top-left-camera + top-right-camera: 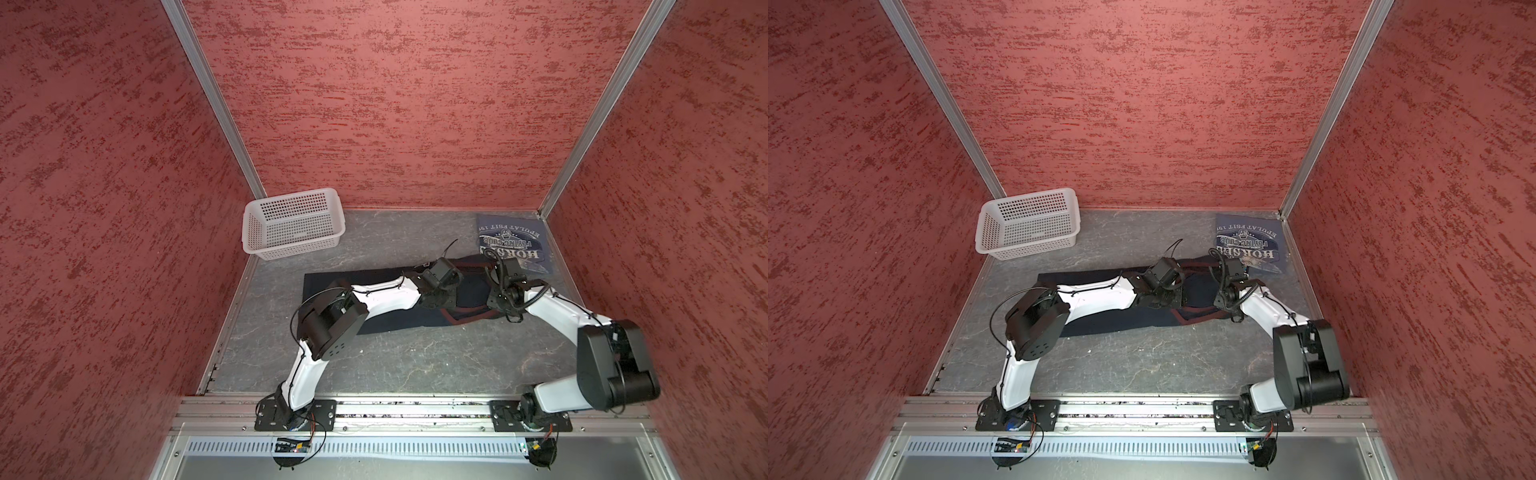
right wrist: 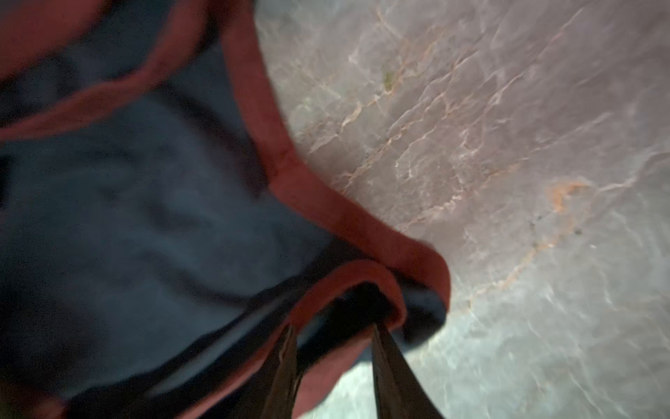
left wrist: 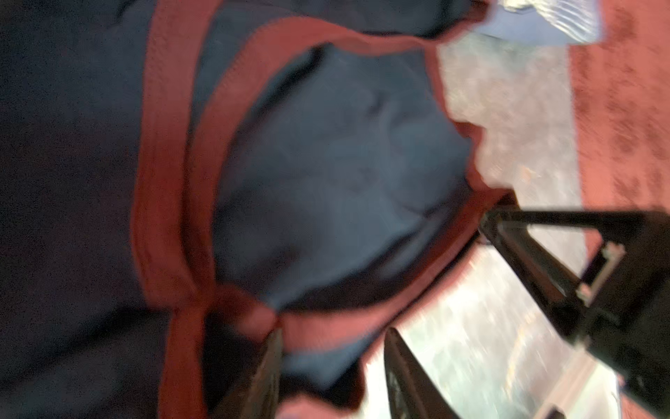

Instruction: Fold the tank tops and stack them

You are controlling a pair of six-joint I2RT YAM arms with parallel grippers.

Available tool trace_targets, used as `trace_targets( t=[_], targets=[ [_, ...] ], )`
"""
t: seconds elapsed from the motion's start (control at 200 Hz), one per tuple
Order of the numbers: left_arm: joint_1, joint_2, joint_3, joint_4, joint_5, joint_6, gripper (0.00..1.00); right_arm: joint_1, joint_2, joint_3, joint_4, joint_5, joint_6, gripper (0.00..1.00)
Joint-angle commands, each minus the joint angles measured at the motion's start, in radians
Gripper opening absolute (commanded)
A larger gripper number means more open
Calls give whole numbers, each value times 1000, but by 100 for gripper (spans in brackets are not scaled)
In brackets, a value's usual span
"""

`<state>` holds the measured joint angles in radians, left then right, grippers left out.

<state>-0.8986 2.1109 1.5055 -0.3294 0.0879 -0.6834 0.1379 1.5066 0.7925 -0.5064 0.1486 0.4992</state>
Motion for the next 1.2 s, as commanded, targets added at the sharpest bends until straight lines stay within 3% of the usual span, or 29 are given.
trace_targets(
  t=[0.0,0.326,0.556,0.736,1.057,1.192],
  targets=[
    [45,50,28,-13,-10,7,42,-23,58,39,62,-3,-11,35],
    [85,98,41,-19,17,19,41,-29,99,48,64,0,-6,48],
    [71,-31,62,-57,72,75,58,-29,-23,56,13,-46,-29,61],
    [92,-161,-3,-42,106,106,69,-27,-117,57,-12,-91,-33,71],
    [277,-182,-123,-77,63,155,71,-27,-59,42,11,-60,-15,71],
    [351,-153,-145,-108,40,180,71,-23,40,60,26,-65,-20,70]
  ],
)
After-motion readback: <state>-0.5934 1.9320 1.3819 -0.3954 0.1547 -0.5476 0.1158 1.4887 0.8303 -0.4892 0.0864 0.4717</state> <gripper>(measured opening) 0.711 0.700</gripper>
